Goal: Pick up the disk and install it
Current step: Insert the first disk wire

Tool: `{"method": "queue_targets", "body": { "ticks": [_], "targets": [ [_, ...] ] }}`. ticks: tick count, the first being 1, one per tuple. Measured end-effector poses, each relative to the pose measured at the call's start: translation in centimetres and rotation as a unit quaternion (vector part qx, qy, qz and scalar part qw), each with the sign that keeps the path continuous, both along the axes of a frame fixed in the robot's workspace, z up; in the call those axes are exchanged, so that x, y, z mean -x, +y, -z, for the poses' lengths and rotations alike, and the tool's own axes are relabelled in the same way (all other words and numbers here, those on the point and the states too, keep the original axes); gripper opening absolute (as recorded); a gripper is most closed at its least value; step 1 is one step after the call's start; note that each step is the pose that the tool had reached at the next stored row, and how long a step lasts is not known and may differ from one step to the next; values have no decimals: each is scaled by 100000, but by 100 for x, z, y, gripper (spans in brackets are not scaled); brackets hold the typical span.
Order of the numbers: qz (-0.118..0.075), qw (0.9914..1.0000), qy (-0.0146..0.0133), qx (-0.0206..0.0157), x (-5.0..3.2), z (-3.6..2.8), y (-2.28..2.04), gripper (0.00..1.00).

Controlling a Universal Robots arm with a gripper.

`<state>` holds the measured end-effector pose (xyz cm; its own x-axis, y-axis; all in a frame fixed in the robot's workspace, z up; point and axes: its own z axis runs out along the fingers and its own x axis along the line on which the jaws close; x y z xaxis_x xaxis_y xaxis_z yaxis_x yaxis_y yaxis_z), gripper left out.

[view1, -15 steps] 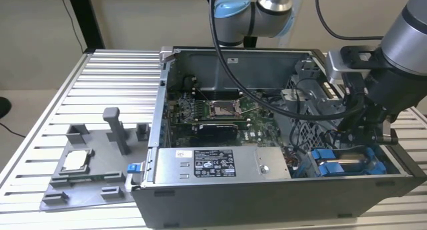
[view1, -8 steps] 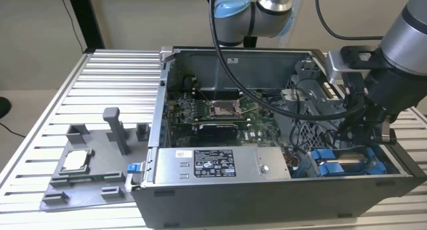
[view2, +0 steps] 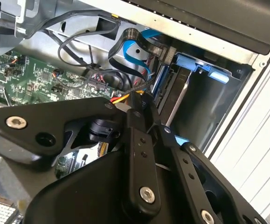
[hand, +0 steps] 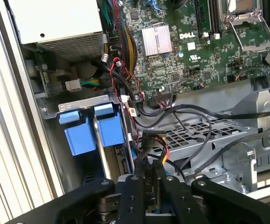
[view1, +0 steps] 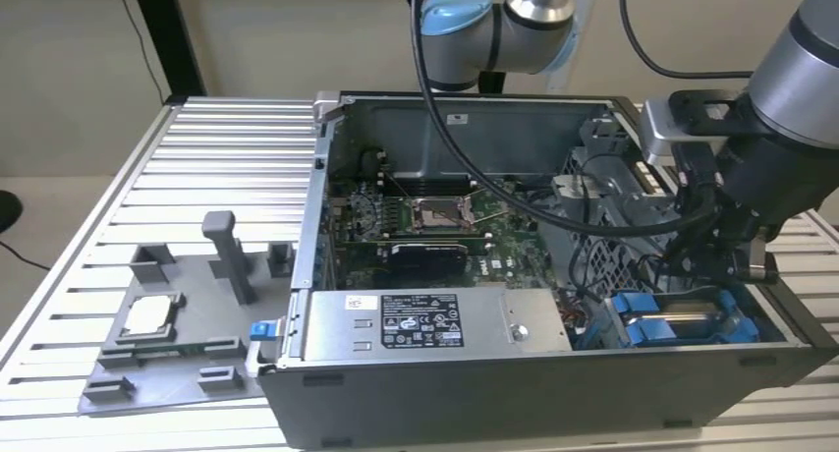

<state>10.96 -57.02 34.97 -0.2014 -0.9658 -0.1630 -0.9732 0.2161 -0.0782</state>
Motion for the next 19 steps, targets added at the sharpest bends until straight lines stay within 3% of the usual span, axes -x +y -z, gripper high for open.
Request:
{"method": "queue_targets", "body": {
  "ticks": [8, 11, 14, 17, 19],
  "targets": [
    [-23, 100000, 62, 100, -4, 0, 2, 0],
    [-303, 99997, 81, 665, -28, 2, 1, 0],
    [-715, 99987, 80, 1438, -57, 7, 1, 0],
    [-1191, 99962, 81, 2484, -81, 18, 1, 0],
    [-1561, 99946, 74, 2903, -96, 28, 1, 0]
  ]
}}
